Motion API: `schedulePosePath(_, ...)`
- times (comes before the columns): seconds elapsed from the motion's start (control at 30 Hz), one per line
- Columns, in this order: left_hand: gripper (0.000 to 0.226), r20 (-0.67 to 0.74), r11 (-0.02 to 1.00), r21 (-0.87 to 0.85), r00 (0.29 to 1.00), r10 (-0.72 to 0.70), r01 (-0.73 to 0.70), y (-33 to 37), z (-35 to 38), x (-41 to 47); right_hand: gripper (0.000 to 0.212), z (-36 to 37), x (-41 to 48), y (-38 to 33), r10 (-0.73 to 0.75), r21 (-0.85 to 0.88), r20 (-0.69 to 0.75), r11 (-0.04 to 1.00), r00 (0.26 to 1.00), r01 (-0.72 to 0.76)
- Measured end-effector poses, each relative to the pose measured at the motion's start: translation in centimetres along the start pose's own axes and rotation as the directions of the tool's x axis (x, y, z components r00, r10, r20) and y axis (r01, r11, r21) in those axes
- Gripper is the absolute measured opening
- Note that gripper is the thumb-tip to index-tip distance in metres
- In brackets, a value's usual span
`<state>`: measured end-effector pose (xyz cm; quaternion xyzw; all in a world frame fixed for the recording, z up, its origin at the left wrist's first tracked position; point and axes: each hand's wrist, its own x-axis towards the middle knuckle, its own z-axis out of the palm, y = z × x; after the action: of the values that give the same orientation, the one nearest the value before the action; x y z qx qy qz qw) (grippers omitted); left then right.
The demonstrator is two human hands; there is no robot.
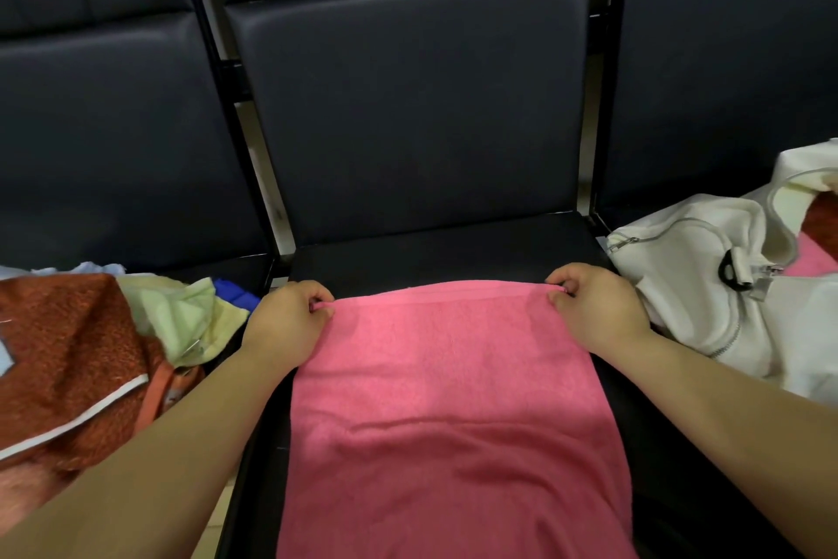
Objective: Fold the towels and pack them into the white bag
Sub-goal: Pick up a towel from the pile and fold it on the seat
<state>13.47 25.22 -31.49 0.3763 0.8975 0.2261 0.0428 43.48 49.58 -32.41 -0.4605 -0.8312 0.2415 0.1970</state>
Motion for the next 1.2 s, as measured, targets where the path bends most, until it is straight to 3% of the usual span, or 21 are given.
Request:
schedulePosePath(0.23, 0.014, 0.014, 0.999, -0.038, 1.000, 0.012, -0.011, -0.5, -0.5, -1.1, 0.017, -0.5, 0.1, 0.4, -0.017, 0.097, 0.018, 0.995, 1.000, 0.015)
schedulePosePath(0.43, 0.016, 0.026, 0.881, -0.464, 0.995, -0.095, 0.097, -0.8, -2.4, -1.6, 0.023, -1.6, 0.4, 0.2, 0.034, 0.319, 0.083, 0.946, 0.996, -0.059)
schedulePosePath(0.57, 0.017, 0.013, 0.815, -0.564, 0.988, -0.153, 0.134, 0.2, -5.0, -3.4, 0.022, -2.4, -0.9, -0.8, 0.040, 0.350, 0.123, 0.933, 0.992, -0.081)
schedulePosePath(0.7, 0.018, -0.027, 0.806, -0.574, 0.981, -0.192, 0.142, 0.7, -8.8, -5.1, 0.019, -5.2, -2.3, -3.8, 0.031, 0.511, 0.070, 0.857, 0.997, -0.063)
schedulePosePath(0.93, 0.018, -0.205, 0.824, -0.566, 0.968, -0.149, 0.007, 3.8, -18.2, -5.5, 0.026, -11.7, -1.2, -10.2, 0.022, 0.690, 0.028, 0.723, 0.999, -0.035)
schedulePosePath(1.2, 0.022, -0.463, 0.808, -0.546, 0.883, -0.073, -0.220, 9.5, -29.0, -2.5, 0.022, -22.2, 3.2, -19.1, -0.037, 0.770, -0.237, 0.602, 0.971, 0.211)
